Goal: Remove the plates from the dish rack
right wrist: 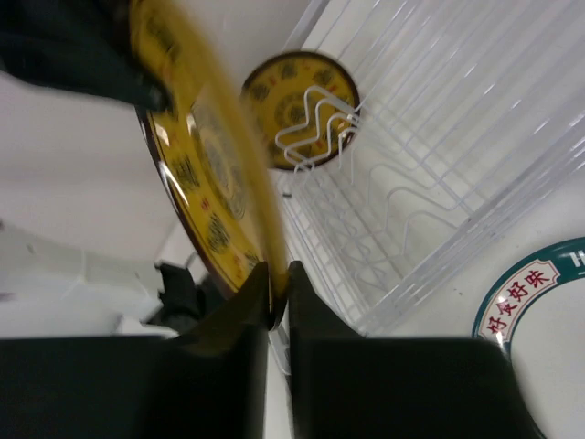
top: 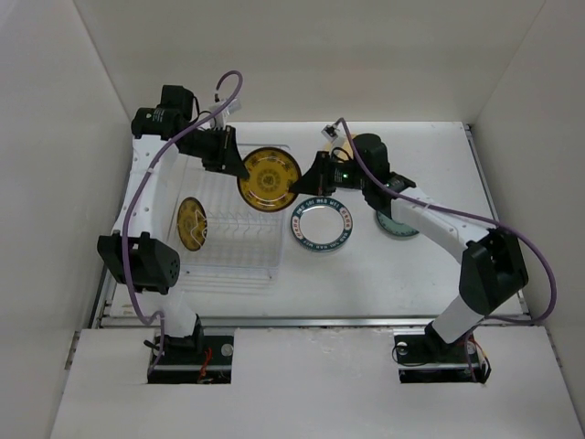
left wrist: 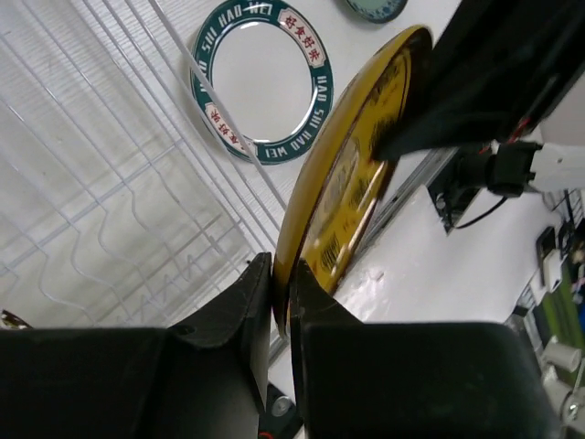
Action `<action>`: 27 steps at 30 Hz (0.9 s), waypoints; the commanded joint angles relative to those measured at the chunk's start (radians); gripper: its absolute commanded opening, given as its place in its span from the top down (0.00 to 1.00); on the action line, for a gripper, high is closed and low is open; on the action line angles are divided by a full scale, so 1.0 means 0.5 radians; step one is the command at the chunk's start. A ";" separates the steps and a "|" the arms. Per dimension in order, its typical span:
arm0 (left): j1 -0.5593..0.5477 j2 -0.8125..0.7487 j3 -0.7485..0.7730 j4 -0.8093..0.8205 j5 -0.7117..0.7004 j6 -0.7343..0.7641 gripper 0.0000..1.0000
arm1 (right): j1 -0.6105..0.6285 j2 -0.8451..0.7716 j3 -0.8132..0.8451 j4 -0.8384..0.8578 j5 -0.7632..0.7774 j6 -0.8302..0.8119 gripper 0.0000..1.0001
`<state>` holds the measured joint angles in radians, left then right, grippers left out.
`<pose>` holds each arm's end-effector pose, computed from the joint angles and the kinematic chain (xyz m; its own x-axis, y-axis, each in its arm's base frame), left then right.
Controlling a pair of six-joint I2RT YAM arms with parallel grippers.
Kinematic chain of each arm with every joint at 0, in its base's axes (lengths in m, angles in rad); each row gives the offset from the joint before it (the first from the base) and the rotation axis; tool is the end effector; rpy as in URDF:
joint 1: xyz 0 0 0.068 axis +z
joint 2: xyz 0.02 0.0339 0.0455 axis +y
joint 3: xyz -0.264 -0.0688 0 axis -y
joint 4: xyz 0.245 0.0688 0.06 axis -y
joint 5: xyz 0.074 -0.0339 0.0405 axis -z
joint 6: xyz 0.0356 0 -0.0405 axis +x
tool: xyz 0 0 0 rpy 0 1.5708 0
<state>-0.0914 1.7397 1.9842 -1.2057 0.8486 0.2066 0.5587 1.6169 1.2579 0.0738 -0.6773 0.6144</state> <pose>0.3395 -0.0579 0.4113 -0.6990 0.2002 -0.6866 0.6452 0.5905 -0.4847 0.3106 0.2205 0.3187 -0.7270 0.0753 -0.6825 -0.6167 0.3654 0.6973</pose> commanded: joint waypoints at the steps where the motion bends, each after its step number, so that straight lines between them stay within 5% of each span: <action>1: -0.014 -0.105 -0.026 -0.077 0.177 0.059 1.00 | 0.021 -0.003 0.098 0.178 0.102 0.075 1.00; 5: -0.014 -0.105 -0.045 -0.095 0.150 0.081 1.00 | 0.021 -0.058 0.098 0.178 0.256 0.173 1.00; 6: -0.014 -0.123 -0.063 -0.095 0.132 0.081 0.90 | 0.021 -0.058 0.098 0.159 0.281 0.234 1.00; 8: -0.014 -0.144 -0.063 -0.095 0.015 0.081 0.52 | -0.028 -0.058 0.098 0.083 0.323 0.277 1.00; 9: -0.014 -0.175 -0.063 -0.077 -0.046 0.081 0.04 | -0.028 -0.107 0.098 0.037 0.357 0.278 1.00; 10: -0.014 -0.197 -0.042 -0.040 -0.202 0.050 0.00 | -0.062 -0.132 0.098 -0.024 0.409 0.305 1.00; 12: -0.014 -0.291 -0.041 0.015 -0.398 -0.020 0.00 | -0.157 -0.236 0.074 -0.235 0.593 0.333 1.00; 17: -0.014 -0.451 -0.091 0.215 -1.470 -0.220 0.00 | -0.534 -0.463 -0.058 -0.656 0.747 0.400 1.00; 21: -0.014 -0.403 -0.109 0.007 -1.816 -0.088 0.00 | -0.874 -0.721 -0.334 -0.782 0.766 0.419 1.00; 27: -0.014 -0.384 -0.593 0.033 -2.188 0.084 0.07 | -1.200 -1.089 -0.779 -0.973 1.149 0.605 1.00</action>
<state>-0.0967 1.5234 1.7794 -1.1652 -0.0742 0.1928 -0.0174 1.1351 0.9298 -0.3466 -0.1974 0.8452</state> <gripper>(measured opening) 0.943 0.081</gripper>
